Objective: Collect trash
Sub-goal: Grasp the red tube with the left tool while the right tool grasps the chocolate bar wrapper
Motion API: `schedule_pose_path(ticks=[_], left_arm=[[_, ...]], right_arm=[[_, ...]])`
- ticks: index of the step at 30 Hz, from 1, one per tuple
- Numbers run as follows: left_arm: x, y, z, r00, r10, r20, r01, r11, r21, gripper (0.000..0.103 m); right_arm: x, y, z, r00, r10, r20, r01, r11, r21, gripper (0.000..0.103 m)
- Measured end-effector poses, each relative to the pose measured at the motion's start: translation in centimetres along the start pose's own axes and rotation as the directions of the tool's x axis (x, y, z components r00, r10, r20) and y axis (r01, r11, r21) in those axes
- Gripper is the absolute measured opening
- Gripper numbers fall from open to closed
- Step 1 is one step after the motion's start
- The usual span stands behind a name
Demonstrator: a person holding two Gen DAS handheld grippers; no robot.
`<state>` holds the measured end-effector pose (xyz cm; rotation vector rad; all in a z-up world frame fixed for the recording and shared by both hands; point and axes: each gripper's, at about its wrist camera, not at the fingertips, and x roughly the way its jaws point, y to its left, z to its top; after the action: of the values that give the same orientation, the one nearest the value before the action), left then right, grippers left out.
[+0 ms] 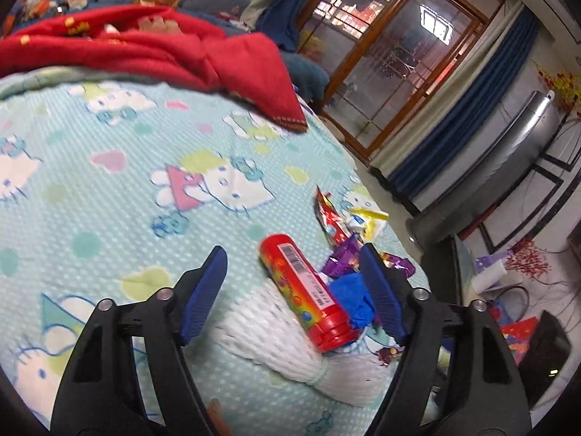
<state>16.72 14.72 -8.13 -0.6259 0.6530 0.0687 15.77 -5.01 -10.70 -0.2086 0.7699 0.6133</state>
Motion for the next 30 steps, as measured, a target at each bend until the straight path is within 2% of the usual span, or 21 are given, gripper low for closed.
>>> schedule_pose_path(ticks=[4,7,13,15,21,30], left_arm=[[1.1,-0.4,-0.2,1.000,-0.017,-0.025,0.017,1.000,0.002,0.060],[1.8,-0.6,-0.5,0.999,-0.024,-0.046,0.024,1.000,-0.001,0.056],[3.3,-0.1,-0.8,0.995,-0.025,-0.095,0.022,0.999,-0.025,0.049],[3.6,0.3,-0.9,0.994,-0.022,-0.107,0.019,0.999,-0.034,0.041],[3.7,0.9,-1.0,0.991,-0.049,-0.125,0.041,0.997,-0.059,0.038],[1.0,2.8,-0.7,0.986,-0.154,-0.064,0.140,0.974,-0.177,0.031]], right_arm=[[1.8,-0.1,-0.6,0.997,0.036,-0.063,-0.036,0.999,-0.002,0.034],[2.5,-0.2,-1.3,0.997,0.031,-0.074,-0.031,1.000,-0.001,0.029],[1.9,-0.4,-1.9,0.997,0.046,-0.065,-0.046,0.999,0.015,0.026],[1.5,-0.3,-2.2,0.997,0.046,-0.065,-0.045,0.999,0.015,0.026],[0.9,-0.1,-2.6,0.996,0.049,-0.069,-0.047,0.999,0.022,0.025],[0.2,-0.1,-2.7,0.997,0.050,-0.067,-0.047,0.998,0.044,0.022]])
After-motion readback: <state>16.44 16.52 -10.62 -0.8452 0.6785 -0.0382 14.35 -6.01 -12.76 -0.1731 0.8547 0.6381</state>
